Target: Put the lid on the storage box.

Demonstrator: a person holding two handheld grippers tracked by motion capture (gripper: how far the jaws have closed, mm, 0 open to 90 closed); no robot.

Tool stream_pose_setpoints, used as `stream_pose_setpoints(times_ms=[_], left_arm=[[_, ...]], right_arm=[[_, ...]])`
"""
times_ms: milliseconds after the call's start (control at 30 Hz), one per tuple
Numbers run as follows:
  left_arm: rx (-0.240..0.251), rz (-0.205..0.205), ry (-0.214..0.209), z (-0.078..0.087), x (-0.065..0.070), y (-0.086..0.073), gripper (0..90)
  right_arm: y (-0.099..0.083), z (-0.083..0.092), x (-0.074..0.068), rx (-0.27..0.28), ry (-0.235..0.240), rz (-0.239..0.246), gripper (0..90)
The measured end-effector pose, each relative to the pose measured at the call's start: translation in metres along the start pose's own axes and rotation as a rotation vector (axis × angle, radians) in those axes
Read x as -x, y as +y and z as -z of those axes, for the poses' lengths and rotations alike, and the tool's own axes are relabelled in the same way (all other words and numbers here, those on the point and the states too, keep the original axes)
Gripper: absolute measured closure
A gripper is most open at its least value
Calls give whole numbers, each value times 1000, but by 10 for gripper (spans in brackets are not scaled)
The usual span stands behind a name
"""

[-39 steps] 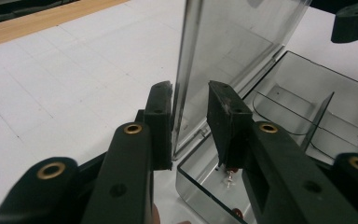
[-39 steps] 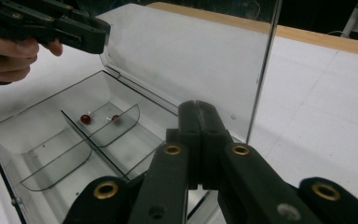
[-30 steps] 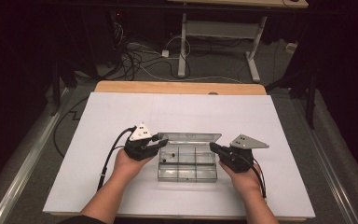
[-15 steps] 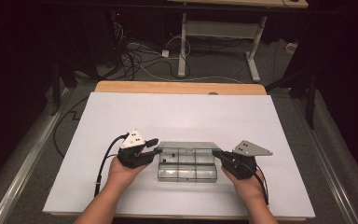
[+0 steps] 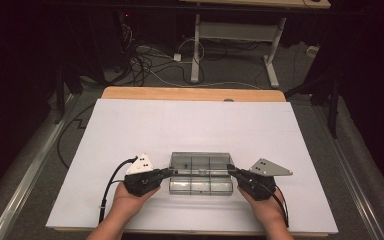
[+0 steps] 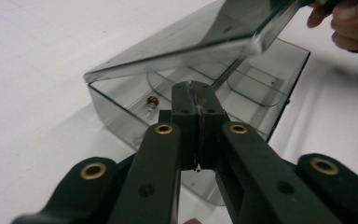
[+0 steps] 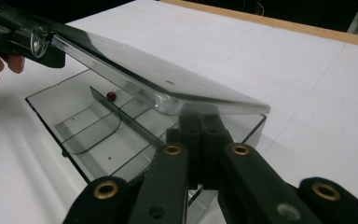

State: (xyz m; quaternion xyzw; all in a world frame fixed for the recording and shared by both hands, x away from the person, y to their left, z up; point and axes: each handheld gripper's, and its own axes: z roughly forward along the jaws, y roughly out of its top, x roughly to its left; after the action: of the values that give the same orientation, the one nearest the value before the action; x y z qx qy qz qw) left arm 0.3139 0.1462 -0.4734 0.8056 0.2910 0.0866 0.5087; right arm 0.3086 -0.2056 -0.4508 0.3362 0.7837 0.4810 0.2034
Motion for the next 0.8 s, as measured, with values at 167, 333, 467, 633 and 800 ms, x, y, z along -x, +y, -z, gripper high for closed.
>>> stream_pose_setpoints(times_ms=[167,333,467,633,800], left_arm=[[-3,-11,4,-4,4,-1,875],[-9,-6,-18,-5,6,-3,875],[-10,-7,-19,-6,7,-3,875],[-17,-9,-20,-6,8,-5,875],[-19,-10,-20,-5,9,-7,875]], right_arm=[[-5,2,-3,-8,-1,6,900],[-9,6,-4,-20,2,12,900],[-11,8,-3,-29,0,14,900],[-15,11,-4,-34,-3,14,900],[-18,14,-1,-40,-15,12,900]])
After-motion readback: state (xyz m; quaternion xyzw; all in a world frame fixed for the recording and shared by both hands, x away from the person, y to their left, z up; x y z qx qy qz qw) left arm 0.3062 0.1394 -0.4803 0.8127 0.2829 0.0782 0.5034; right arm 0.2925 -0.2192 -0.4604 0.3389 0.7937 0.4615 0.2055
